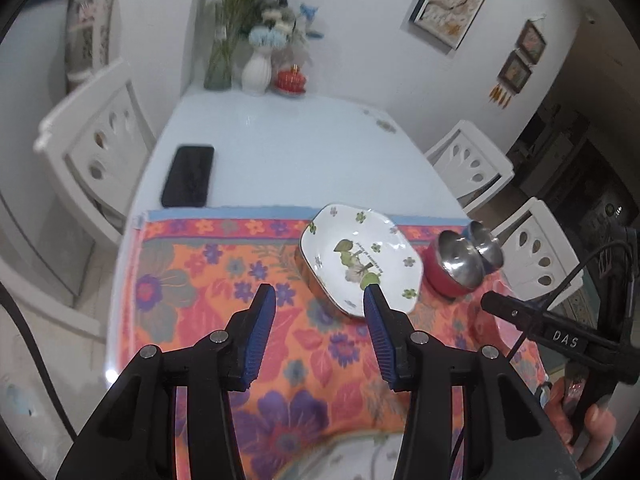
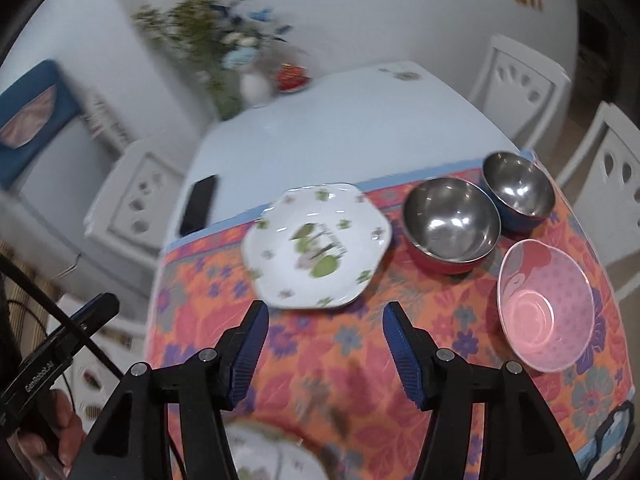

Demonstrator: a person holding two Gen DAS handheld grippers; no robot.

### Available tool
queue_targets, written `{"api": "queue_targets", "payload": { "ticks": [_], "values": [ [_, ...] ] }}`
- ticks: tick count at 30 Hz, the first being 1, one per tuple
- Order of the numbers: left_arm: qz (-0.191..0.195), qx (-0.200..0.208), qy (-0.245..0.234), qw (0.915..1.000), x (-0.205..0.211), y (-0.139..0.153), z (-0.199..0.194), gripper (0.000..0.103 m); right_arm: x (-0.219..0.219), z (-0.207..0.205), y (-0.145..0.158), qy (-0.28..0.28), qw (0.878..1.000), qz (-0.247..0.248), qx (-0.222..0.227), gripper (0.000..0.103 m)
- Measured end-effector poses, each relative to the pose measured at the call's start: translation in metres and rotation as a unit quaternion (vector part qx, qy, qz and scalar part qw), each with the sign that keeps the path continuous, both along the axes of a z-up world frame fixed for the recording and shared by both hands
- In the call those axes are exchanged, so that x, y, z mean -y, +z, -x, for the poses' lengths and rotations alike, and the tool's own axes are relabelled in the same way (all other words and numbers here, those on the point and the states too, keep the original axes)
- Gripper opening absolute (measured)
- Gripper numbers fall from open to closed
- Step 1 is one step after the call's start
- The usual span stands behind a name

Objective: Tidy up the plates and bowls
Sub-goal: 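Move to the second hexagonal forest plate and grasp its rim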

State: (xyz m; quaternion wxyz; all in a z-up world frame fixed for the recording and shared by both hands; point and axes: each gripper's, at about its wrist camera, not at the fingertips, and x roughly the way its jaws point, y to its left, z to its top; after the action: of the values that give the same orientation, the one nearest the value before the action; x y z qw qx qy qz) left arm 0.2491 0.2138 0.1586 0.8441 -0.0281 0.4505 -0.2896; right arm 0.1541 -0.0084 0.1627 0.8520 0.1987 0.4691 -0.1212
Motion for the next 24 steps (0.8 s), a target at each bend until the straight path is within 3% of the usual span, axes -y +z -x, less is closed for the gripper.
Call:
{"api": "queue_targets", "payload": {
  "ticks": [6, 12, 15, 20, 24],
  "values": [
    [-0.026, -0.049, -0.016, 0.9983, 0.036, -0.057, -0.038, 0.043, 0.025, -0.043, -0.068, -0.024, 0.997, 0.008, -0.07, 0.052],
    [-0.042, -0.092, -0.031, 0.9943, 0.061, -0.103, -0.062, 0.042, 0.045, -0.064, -0.121, -0.033, 0.993, -0.02, -0.11, 0.048],
    [-0.038, -0.106, -0.035, 0.993, 0.068, -0.115, -0.069, 0.042, 0.048, -0.072, -0.133, -0.025, 0.993, -0.025, -0.113, 0.046],
    [-0.038, -0.11, -0.041, 0.9924, 0.075, -0.122, -0.074, 0.042, 0.036, -0.085, -0.14, 0.011, 0.993, -0.026, -0.114, 0.03],
    [-0.039, -0.104, -0.038, 0.9931, 0.07, -0.121, -0.081, 0.042, 0.02, -0.09, -0.137, 0.002, 0.992, -0.01, -0.129, 0.031]
  ]
}}
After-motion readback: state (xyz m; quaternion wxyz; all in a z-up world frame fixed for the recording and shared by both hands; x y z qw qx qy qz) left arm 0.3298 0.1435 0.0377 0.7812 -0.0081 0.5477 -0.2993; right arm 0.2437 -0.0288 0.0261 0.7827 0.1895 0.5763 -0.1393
